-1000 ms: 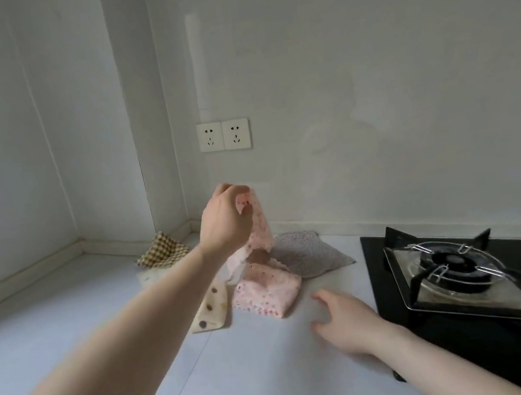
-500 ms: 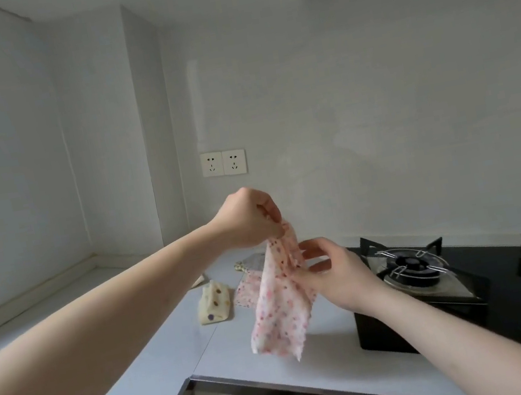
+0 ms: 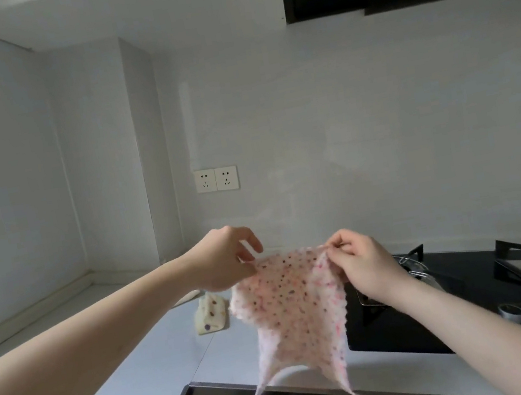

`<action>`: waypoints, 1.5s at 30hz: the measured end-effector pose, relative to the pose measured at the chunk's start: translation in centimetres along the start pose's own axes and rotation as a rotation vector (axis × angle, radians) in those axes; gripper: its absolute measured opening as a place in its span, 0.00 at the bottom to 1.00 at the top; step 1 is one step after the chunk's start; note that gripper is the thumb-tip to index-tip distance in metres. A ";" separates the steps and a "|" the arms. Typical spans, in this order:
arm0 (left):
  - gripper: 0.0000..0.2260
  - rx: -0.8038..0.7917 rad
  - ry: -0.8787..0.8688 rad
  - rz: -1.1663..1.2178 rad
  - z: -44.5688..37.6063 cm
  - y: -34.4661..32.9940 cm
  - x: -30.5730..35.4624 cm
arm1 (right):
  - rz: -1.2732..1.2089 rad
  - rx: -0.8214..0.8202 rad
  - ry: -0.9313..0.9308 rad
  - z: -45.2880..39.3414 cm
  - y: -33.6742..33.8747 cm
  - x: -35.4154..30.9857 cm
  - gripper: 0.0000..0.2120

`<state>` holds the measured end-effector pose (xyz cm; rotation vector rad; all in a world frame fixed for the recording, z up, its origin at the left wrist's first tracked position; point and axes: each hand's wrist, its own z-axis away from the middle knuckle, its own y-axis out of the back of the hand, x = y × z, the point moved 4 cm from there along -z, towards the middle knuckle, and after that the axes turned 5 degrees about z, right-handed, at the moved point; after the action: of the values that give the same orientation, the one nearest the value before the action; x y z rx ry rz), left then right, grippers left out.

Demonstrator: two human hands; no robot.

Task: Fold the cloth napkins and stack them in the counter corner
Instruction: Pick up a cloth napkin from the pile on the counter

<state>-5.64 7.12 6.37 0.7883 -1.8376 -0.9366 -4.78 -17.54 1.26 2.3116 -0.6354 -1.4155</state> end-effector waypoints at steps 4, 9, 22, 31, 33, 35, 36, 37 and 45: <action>0.03 0.025 -0.005 -0.050 1.0 0.3 -2.0 | -0.029 0.015 -0.015 -0.1 2.0 0.8 0.08; 0.10 0.059 -0.013 0.082 1.3 0.2 -3.4 | -0.203 -0.012 -0.072 -0.5 3.1 2.4 0.09; 0.05 0.113 0.099 -0.059 -4.3 -5.1 -8.4 | 0.075 0.018 -0.212 -5.9 -1.0 10.2 0.06; 0.04 0.159 0.351 0.166 -7.3 -10.8 -12.4 | 0.317 -0.012 -0.235 -8.4 -4.7 14.9 0.04; 0.03 0.179 0.429 0.343 -7.3 -11.5 -13.0 | 0.339 -0.014 -0.211 -8.6 -5.1 15.2 0.04; 0.03 0.206 0.436 0.412 -7.4 -12.0 -13.5 | 0.352 -0.002 -0.176 -8.7 -5.3 15.2 0.04; 0.03 0.223 0.428 0.425 -7.4 -12.2 -13.7 | 0.344 0.004 -0.162 -8.7 -5.3 15.1 0.04; 0.04 0.240 0.414 0.437 -7.3 -12.2 -13.8 | 0.332 0.009 -0.149 -8.6 -5.3 15.1 0.05; 0.03 0.280 0.270 0.382 -4.3 -11.7 -13.1 | 0.298 -0.038 -0.080 -5.5 -3.8 14.8 0.05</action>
<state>4.97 10.66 -7.92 0.6590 -1.8112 -0.3172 6.75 -22.10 -9.23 2.0371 -0.9248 -1.3691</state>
